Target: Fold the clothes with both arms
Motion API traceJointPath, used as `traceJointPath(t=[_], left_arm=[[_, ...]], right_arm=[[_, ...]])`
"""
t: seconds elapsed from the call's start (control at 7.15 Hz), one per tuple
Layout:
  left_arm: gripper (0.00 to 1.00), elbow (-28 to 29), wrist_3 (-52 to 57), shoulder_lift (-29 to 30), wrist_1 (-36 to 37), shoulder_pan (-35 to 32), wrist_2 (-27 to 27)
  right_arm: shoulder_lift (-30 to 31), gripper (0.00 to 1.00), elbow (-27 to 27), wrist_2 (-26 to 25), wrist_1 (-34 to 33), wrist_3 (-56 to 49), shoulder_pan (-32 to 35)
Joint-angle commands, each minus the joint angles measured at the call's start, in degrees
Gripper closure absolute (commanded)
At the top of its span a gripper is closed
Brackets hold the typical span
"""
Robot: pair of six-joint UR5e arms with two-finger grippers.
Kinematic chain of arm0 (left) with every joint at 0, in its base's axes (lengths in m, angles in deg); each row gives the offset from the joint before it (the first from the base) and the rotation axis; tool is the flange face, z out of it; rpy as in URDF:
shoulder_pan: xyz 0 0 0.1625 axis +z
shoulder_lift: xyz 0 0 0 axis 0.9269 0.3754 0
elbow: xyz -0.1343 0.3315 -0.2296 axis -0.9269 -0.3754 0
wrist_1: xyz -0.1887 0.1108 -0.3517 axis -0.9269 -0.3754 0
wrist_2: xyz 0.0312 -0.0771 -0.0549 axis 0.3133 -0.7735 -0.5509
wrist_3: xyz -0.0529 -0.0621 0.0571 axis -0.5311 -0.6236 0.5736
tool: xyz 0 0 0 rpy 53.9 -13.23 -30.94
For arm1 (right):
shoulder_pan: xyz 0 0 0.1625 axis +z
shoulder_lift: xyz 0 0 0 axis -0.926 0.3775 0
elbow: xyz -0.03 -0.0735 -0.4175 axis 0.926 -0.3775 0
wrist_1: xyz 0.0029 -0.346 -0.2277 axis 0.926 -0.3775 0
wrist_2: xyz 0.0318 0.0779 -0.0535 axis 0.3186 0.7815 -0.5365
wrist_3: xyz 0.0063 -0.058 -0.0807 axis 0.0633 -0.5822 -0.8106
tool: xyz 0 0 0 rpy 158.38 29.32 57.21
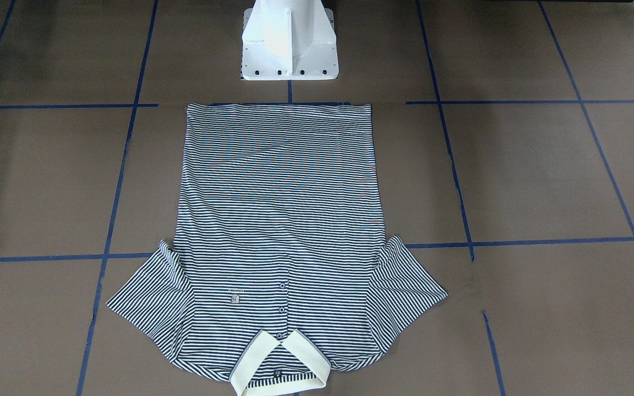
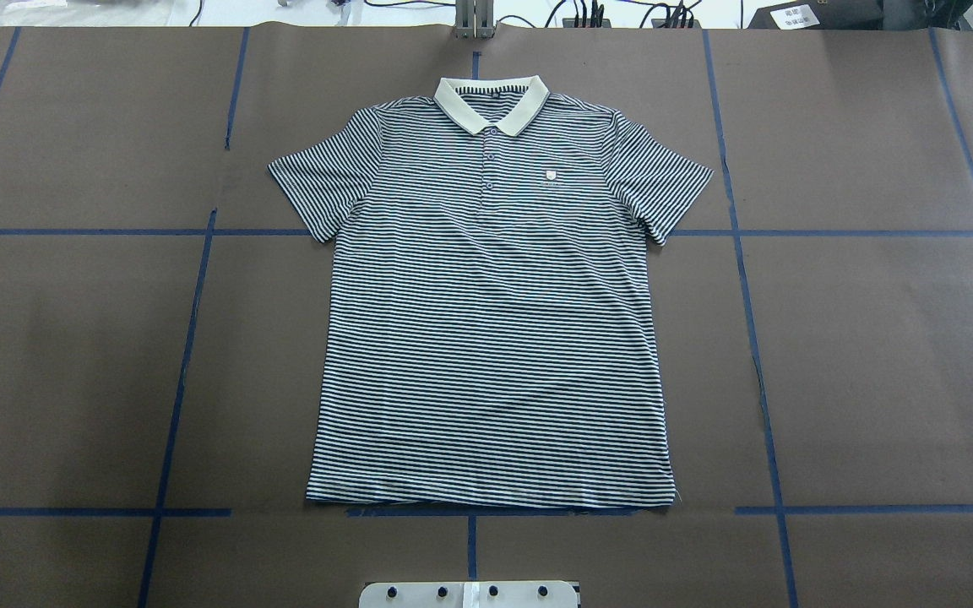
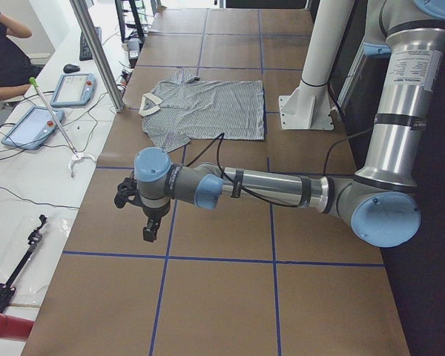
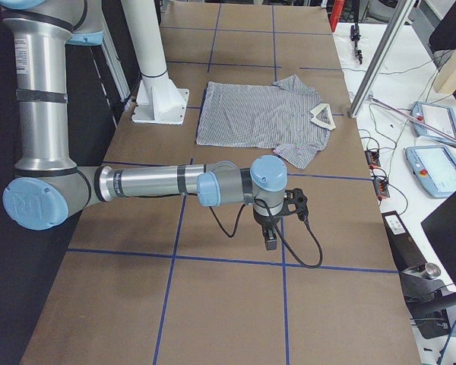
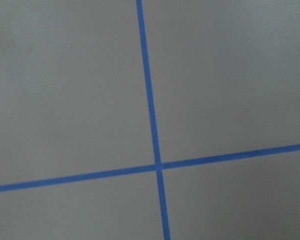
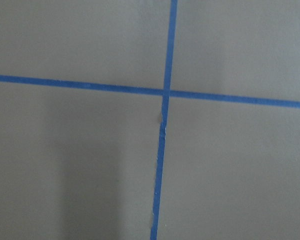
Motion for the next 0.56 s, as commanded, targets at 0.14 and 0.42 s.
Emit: traceJointPath(t=[0.14, 0.42], left_arm=[[0.0, 6.7, -5.8, 4.9, -19.0, 7.5, 0.3], [0.0, 12.5, -15.5, 12.8, -19.7, 9.4, 0.4]], right_arm=[[-13.6, 0.0, -11.8, 0.9, 12.2, 18.9, -10.8], [-25.9, 0.0, -20.7, -0.5, 14.8, 22.3, -17.1]])
